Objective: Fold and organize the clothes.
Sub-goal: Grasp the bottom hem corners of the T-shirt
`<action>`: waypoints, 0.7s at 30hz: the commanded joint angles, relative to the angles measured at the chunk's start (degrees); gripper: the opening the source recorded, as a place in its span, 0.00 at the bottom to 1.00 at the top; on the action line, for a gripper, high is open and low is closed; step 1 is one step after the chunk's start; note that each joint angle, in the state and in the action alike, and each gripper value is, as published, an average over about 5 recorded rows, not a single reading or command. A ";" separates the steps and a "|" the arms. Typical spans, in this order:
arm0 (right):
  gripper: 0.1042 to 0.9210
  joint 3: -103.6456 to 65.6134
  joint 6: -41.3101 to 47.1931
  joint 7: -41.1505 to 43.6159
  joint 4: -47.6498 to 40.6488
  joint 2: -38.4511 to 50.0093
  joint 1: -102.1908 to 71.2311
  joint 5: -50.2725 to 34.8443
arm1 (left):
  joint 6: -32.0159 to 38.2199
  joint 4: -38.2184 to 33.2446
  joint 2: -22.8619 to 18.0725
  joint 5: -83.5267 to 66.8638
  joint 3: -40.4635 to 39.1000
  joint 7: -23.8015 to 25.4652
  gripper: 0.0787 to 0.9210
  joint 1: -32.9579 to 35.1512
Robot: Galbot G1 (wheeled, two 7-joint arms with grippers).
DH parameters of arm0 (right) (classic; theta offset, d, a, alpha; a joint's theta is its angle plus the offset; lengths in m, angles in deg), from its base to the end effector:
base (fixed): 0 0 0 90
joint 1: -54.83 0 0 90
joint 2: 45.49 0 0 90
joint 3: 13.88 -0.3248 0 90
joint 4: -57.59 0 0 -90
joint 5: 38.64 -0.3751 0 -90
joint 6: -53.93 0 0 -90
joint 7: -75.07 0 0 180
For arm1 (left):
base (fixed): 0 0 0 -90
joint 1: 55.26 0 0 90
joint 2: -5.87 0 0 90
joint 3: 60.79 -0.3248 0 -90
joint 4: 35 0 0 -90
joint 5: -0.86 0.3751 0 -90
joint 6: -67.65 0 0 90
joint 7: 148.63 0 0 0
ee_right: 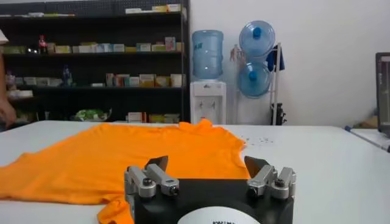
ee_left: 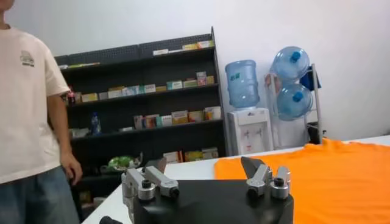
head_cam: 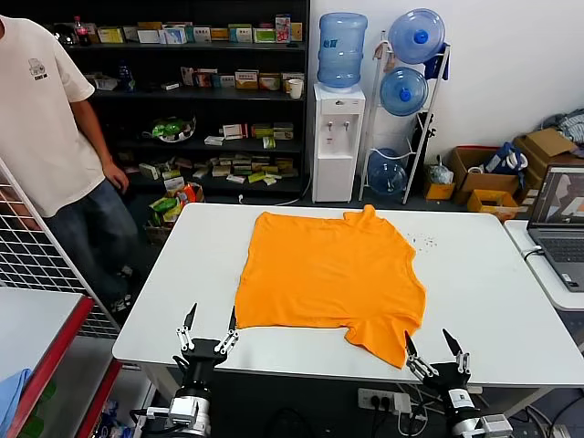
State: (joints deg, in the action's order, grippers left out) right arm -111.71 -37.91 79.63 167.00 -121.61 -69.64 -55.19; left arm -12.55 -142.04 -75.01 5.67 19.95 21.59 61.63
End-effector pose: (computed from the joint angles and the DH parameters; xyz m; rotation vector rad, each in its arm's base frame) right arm 0.1855 -0.0948 -0.3490 0.0480 -2.9341 -0.0250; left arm 0.2156 -0.0229 -0.3575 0.0941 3.1237 0.2360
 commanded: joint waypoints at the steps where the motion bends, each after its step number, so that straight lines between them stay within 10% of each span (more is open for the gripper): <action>1: 0.88 0.34 8.10 -3.01 -0.44 0.42 0.88 -1.02 | -8.45 -0.28 2.85 -1.80 -4.23 1.97 0.88 -2.10; 21: 0.88 4.85 17.46 -3.27 -3.63 1.34 6.96 -1.01 | -16.39 11.59 6.68 -9.46 -11.15 -4.28 0.88 -12.30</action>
State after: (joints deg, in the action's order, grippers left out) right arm -107.54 -23.86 76.84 163.87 -120.43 -64.11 -55.96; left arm -24.27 -136.39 -69.79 -0.18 11.11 20.33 54.60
